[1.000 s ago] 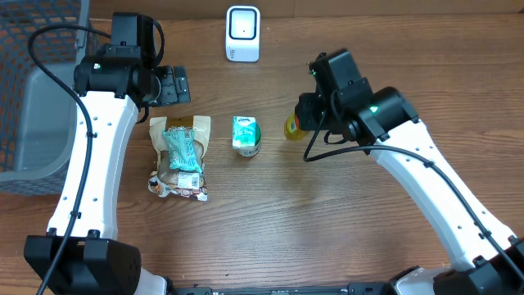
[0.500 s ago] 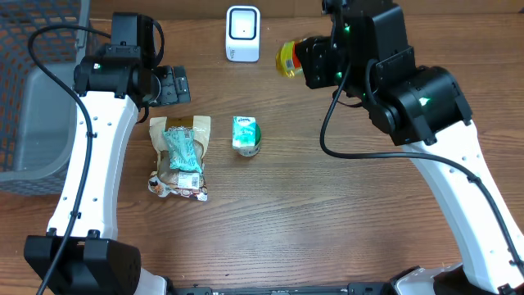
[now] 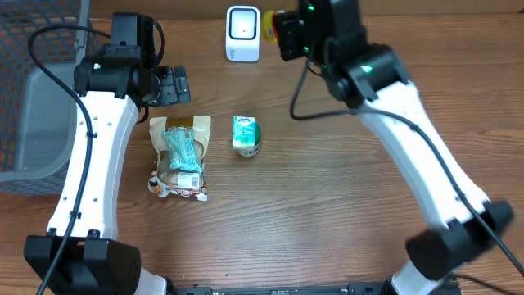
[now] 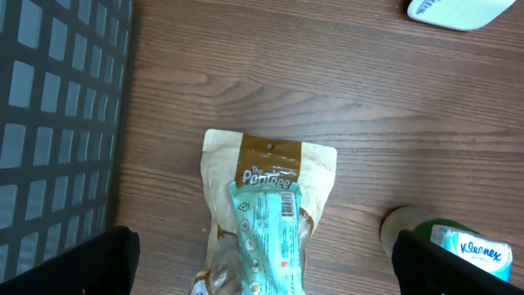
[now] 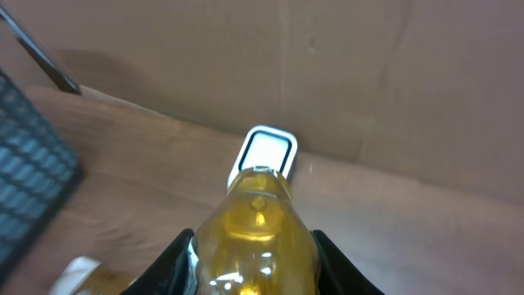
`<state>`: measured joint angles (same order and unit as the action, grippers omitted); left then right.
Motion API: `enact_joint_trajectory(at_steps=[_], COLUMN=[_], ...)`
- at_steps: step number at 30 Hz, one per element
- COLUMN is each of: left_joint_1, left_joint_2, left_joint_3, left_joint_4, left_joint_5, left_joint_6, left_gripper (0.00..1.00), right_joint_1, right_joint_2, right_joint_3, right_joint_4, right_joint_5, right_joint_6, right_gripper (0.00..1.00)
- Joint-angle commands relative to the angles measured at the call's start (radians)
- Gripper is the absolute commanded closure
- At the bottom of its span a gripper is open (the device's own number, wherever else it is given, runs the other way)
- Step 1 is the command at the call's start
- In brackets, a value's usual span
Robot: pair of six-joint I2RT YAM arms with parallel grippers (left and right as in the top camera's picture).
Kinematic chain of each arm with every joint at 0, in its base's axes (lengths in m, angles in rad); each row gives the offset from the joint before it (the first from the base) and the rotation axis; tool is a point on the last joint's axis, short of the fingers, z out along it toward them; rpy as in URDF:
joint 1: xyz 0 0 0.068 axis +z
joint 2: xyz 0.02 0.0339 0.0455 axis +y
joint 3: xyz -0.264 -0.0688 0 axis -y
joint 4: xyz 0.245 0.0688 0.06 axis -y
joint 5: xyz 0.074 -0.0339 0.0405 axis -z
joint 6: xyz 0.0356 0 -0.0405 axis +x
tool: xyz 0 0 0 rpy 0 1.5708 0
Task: Scan the item barcode
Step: 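Carry the yellow bottle with the right gripper up to the white scanner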
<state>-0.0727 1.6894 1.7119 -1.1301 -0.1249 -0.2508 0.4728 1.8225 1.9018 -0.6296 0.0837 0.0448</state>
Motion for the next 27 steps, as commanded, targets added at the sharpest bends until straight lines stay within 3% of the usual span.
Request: enact_joint_trajectory(at_steps=[1, 18, 23, 27], left_joint_1=[-0.006, -0.006, -0.006, -0.006], left_joint_2=[-0.003, -0.003, -0.003, -0.003], left_joint_3=[0.021, 0.021, 0.021, 0.021], left_joint_4=[0.002, 0.002, 0.002, 0.002], left_joint_5=[-0.013, -0.013, -0.013, -0.013], left_joint_6=[0.019, 0.019, 0.019, 0.019], left_gripper=[0.0, 0.01, 0.0, 0.0], right_joint_1=[-0.001, 0.037, 0.045, 0.045], right_joint_2=[0.078, 0.363, 0.427, 0.475], right_joint_3=[0.028, 0.028, 0.028, 0.028], right_joint_4=[0.084, 0.536, 0.703, 0.784], right_joint_5=[0.01, 0.132, 0.148, 0.12], right_joint_6=[-0.19, -0.941, -1.07, -1.071], right_gripper=[0.96, 0.96, 0.96, 0.96])
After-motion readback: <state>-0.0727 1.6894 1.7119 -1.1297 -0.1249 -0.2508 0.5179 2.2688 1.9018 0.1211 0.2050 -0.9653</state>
